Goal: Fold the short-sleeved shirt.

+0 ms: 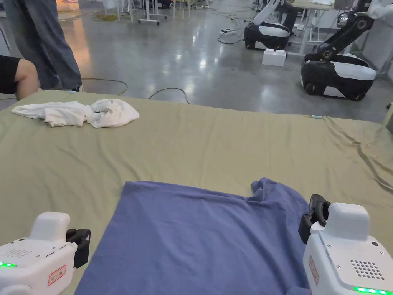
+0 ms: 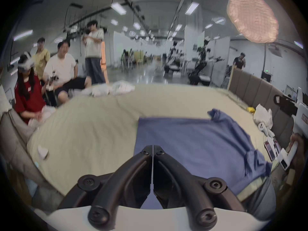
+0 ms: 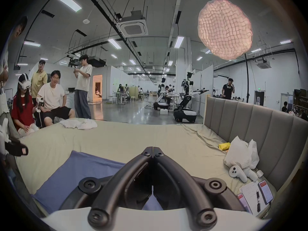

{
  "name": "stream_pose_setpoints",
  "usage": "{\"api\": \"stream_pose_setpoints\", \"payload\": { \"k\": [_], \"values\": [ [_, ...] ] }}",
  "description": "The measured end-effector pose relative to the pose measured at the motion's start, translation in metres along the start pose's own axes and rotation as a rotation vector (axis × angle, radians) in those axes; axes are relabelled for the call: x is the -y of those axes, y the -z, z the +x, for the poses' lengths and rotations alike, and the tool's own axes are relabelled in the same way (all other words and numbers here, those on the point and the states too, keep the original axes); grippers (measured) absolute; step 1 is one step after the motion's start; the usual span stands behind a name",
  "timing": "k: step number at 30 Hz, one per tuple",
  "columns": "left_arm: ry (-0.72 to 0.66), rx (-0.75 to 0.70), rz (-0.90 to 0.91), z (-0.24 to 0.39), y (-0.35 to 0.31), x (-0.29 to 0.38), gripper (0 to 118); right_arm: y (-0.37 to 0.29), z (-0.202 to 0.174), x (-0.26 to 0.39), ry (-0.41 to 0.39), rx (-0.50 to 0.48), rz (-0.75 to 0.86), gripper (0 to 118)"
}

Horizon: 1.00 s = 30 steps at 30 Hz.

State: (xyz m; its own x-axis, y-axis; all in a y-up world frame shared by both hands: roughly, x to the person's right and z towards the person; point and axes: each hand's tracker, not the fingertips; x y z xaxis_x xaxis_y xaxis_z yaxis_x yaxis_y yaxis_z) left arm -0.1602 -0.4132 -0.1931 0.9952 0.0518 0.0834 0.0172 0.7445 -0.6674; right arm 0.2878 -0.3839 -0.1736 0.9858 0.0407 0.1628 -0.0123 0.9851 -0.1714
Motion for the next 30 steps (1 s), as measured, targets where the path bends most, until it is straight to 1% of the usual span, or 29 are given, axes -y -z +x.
{"api": "stream_pose_setpoints", "payload": {
  "k": [1, 2, 5, 6, 8, 9, 12, 14, 17, 19, 21, 23, 24, 25, 26, 27, 28, 30],
  "values": [
    [-0.013, -0.011, -0.031, -0.006, -0.001, 0.007, 2, 0.001, -0.001, 0.002, -0.005, 0.002, -0.011, 0],
    [-0.032, -0.007, -0.105, -0.015, 0.001, 0.015, 2, 0.001, -0.001, 0.005, -0.003, -0.002, -0.024, 0],
    [-0.073, 0.023, -0.245, -0.034, 0.007, 0.039, 2, 0.004, -0.002, 0.012, 0.002, -0.009, -0.062, 0],
    [-0.070, 0.024, -0.297, -0.037, 0.010, 0.046, 2, 0.004, -0.002, 0.014, 0.000, -0.011, -0.070, 0],
    [-0.052, 0.012, -0.335, -0.038, 0.013, 0.057, 4, 0.005, -0.003, 0.017, -0.004, -0.013, -0.091, 0],
    [-0.046, 0.017, -0.359, -0.039, 0.014, 0.060, 18, 0.006, -0.004, 0.019, -0.005, -0.015, -0.102, 0],
    [-0.076, 0.029, -0.408, -0.038, 0.024, 0.070, 70, 0.005, -0.004, 0.024, -0.005, -0.016, -0.122, 0],
    [-0.066, -0.014, -0.423, -0.035, 0.034, 0.075, 71, 0.005, -0.003, 0.026, -0.007, -0.016, -0.135, 0],
    [-0.034, -0.041, -0.427, -0.029, 0.052, 0.080, 71, 0.005, -0.002, 0.030, -0.008, -0.014, -0.152, 0],
    [-0.006, -0.079, -0.473, -0.025, 0.064, 0.084, 71, 0.005, 0.000, 0.033, -0.007, -0.010, -0.161, 0],
    [0.005, -0.079, -0.493, -0.020, 0.076, 0.087, 70, 0.005, 0.003, 0.035, -0.001, -0.005, -0.172, 0],
    [-0.013, -0.098, -0.471, -0.023, 0.073, 0.085, 68, 0.004, 0.005, 0.036, 0.004, 0.003, -0.181, 0],
    [-0.024, -0.101, -0.459, -0.022, 0.071, 0.083, 64, 0.003, 0.007, 0.036, 0.005, 0.004, -0.184, 0],
    [-0.023, -0.090, -0.451, -0.023, 0.071, 0.084, 53, 0.003, 0.008, 0.037, 0.006, 0.007, -0.186, 0],
    [-0.025, -0.075, -0.443, -0.023, 0.071, 0.083, 38, 0.004, 0.009, 0.037, 0.006, 0.010, -0.189, 0],
    [-0.019, -0.065, -0.448, -0.021, 0.074, 0.082, 29, 0.005, 0.011, 0.038, 0.005, 0.011, -0.194, 0],
    [-0.007, -0.064, -0.454, -0.020, 0.077, 0.083, 26, 0.005, 0.012, 0.039, 0.006, 0.011, -0.199, 0],
    [-0.003, -0.055, -0.452, -0.023, 0.084, 0.087, 25, 0.006, 0.016, 0.041, 0.013, 0.013, -0.215, 0]
  ]
}}
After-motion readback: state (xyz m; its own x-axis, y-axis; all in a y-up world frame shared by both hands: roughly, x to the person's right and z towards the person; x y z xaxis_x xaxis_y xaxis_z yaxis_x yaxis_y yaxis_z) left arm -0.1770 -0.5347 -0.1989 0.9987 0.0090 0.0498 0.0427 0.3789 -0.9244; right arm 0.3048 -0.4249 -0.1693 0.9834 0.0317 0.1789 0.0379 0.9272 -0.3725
